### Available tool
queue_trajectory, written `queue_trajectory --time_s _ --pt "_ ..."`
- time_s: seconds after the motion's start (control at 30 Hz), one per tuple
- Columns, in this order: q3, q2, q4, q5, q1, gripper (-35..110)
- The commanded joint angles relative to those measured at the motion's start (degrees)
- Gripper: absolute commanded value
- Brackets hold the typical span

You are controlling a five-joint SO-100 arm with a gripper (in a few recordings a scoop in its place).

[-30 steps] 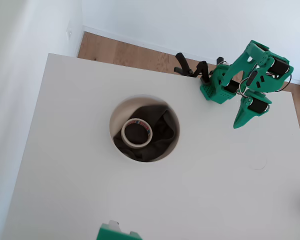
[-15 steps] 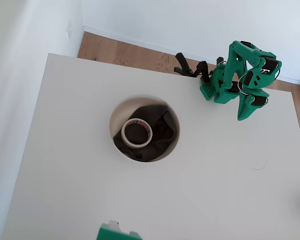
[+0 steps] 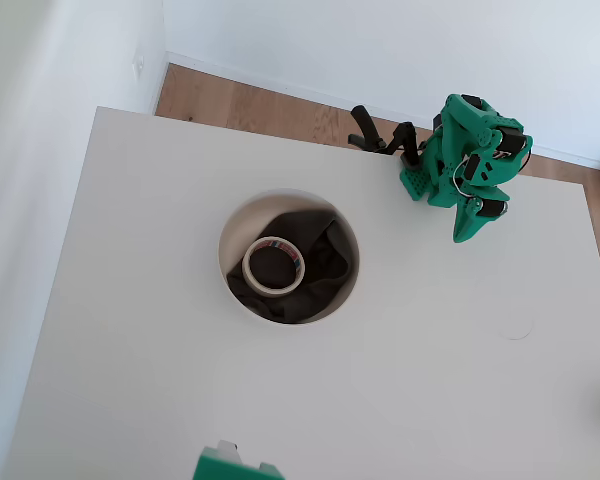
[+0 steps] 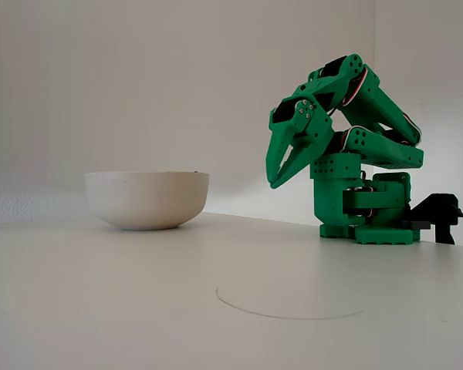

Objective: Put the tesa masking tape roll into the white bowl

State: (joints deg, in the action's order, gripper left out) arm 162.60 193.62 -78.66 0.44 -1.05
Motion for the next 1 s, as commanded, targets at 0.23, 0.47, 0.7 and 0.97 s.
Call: queue_trajectory --time_s 0.23,0.47,0.7,0.97 --pt "3.52 0.62 0.09 1.41 -1.85 -8" --pt "3.34 0.62 -1.14 2.11 -2.81 -8" --pt "3.34 0.53 -1.14 2.81 -3.69 -6" --pt "3.34 0.53 -1.14 2.9 -3.78 -7"
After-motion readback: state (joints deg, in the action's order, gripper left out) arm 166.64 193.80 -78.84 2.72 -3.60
